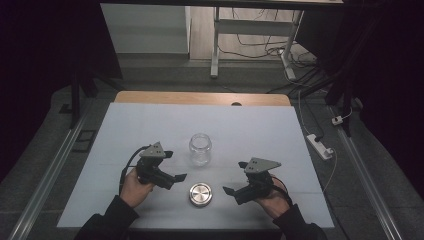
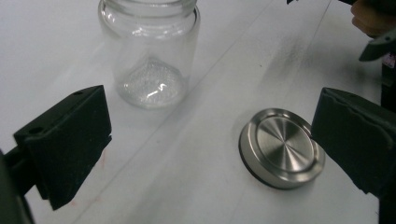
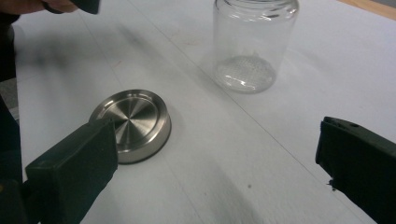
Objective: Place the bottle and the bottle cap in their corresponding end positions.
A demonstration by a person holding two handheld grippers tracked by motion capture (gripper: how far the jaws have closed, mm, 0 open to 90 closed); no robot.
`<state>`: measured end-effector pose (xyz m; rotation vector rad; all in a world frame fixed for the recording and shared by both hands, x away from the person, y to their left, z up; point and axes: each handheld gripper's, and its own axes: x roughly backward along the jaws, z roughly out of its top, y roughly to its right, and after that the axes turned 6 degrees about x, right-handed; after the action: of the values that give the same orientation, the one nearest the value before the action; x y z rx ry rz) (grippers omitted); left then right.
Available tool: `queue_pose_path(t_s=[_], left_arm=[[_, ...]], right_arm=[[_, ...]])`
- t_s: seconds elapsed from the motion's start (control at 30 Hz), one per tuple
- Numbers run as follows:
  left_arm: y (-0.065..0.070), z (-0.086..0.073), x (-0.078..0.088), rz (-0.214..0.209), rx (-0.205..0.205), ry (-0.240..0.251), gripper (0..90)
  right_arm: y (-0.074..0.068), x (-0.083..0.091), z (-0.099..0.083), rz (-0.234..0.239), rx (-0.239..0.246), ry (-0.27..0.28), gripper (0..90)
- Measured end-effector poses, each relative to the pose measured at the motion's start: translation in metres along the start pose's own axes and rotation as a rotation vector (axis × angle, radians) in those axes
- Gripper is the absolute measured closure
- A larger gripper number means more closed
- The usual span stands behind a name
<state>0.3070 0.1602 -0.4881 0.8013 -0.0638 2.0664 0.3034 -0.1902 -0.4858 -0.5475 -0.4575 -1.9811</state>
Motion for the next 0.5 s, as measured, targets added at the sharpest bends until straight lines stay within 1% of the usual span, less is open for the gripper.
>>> queue_pose_path(t_s=[0.07,0.23,0.5], left_arm=[[0.001,-0.004,0.005,0.004,0.006,-0.001,0.0],[0.002,-0.016,0.017,0.024,0.038,0.011,0.0],[0.003,-0.031,0.035,0.04,0.071,0.017,0.0]], right_arm=[[0.001,0.003,-0.001,-0.011,-0.002,-0.001,0.0],[0.004,0.013,-0.006,-0.04,-0.019,0.004,0.0],[0.008,0.028,-0.016,-0.089,-0.048,-0.003,0.0]])
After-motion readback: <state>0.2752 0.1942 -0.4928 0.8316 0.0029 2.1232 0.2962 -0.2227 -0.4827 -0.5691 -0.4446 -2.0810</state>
